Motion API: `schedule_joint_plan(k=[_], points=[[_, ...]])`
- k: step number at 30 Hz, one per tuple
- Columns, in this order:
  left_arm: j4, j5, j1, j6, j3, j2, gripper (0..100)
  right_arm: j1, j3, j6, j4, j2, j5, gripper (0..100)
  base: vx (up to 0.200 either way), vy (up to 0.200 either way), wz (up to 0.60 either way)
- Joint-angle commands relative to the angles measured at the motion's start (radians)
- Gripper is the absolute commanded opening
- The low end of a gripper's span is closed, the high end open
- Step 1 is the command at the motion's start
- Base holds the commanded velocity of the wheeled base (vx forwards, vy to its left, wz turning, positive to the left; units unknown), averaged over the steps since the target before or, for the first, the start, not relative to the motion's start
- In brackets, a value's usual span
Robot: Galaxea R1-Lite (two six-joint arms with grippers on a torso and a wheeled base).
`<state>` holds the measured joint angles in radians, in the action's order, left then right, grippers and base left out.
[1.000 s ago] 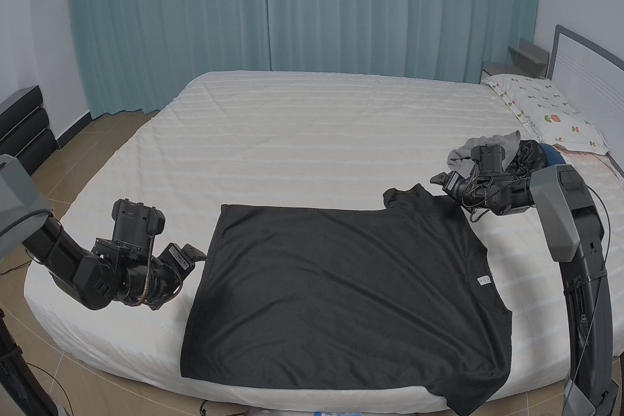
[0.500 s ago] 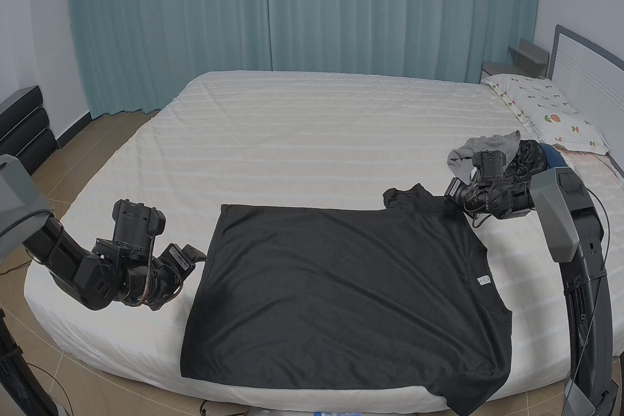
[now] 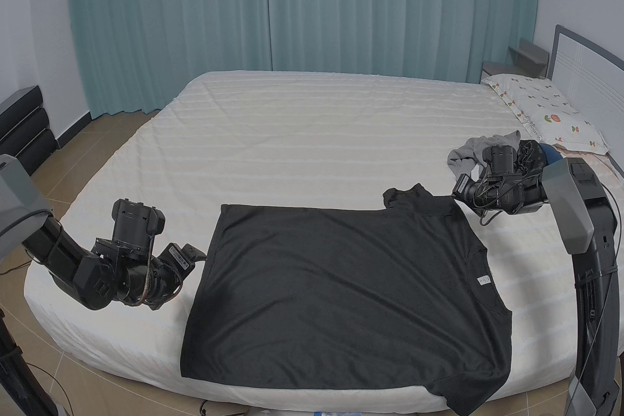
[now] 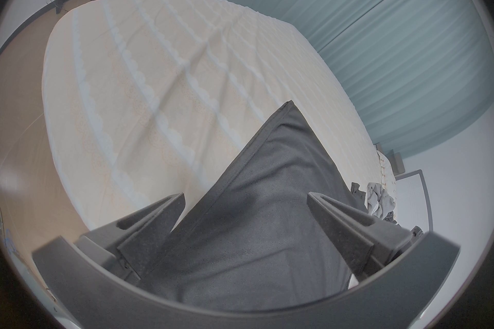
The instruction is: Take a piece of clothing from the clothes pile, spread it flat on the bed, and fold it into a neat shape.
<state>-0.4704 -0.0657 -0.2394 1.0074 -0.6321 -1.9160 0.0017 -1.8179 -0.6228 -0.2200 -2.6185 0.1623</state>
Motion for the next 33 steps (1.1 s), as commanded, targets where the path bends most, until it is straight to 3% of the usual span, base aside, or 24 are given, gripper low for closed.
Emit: schedule_joint_plan(k=[1, 15, 16, 26, 33], points=[[-0.001, 0.000, 0.000, 0.000, 0.000, 0.000, 100, -0.005, -0.012, 0.003, 0.007, -0.002, 0.000, 100, 0.000, 0.000, 0.00], [-0.001, 0.000, 0.003, 0.000, 0.006, -0.005, 100, 0.012, -0.181, -0.003, 0.010, -0.152, -0.018, 100, 0.000, 0.000, 0.00], [-0.001, 0.000, 0.003, 0.000, 0.006, -0.006, 100, 0.015, -0.181, -0.002, 0.010, -0.153, -0.018, 0, 0.000, 0.000, 0.00], [-0.001, 0.000, 0.003, 0.000, 0.006, -0.005, 100, 0.004, -0.152, -0.014, 0.002, -0.115, -0.020, 0, 0.000, 0.000, 0.00], [0.001, 0.000, 0.003, 0.000, 0.006, 0.003, 100, 0.000, 0.022, -0.006, -0.004, 0.009, 0.025, 0, 0.000, 0.000, 0.00]])
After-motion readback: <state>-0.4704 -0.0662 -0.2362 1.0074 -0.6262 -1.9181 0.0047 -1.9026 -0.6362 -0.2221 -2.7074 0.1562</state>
